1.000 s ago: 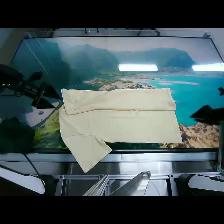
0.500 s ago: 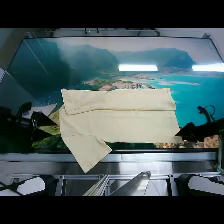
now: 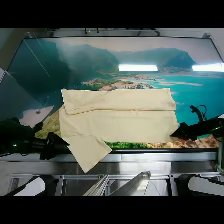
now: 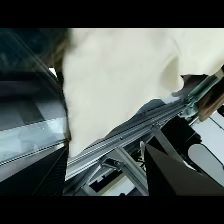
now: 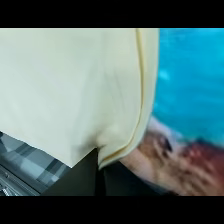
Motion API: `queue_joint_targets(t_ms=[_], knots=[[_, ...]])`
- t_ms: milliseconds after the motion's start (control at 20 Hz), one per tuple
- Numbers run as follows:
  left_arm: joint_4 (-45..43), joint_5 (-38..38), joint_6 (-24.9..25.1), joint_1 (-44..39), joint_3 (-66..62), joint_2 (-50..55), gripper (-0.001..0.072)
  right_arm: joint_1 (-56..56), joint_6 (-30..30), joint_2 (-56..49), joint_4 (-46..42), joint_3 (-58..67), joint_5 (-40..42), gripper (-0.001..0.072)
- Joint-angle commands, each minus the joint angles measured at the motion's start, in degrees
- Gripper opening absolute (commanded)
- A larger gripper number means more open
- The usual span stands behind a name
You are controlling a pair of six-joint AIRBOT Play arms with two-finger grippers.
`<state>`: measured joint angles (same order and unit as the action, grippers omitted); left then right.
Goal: Fold the shirts.
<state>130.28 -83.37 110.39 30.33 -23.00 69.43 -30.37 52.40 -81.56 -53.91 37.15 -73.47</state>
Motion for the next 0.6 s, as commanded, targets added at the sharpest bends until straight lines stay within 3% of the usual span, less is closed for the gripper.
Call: queue_joint_targets(t_ms=[0, 450, 500, 550], knots=[[-0.22, 6.05, -1.99, -5.95, 3.04, -0.42, 0.0490, 0.17, -0.13, 0.07, 2.25, -0.02, 0.00, 0.0016], [3.04, 15.98, -5.18, -23.80, 3.21, -0.31, 0.0487, 0.17, -0.07, 0.07, 4.59, -0.02, -2.10, 0.0015], [4.57, 16.20, -5.03, -24.96, 3.19, -0.33, 0.0383, 0.17, -0.04, 0.07, 5.20, -0.02, -2.58, 0.0016], [5.35, 15.93, -4.72, -25.62, 2.80, -0.33, 0.0108, 0.17, 0.39, 0.07, 5.81, -0.02, -2.95, 0.0015]])
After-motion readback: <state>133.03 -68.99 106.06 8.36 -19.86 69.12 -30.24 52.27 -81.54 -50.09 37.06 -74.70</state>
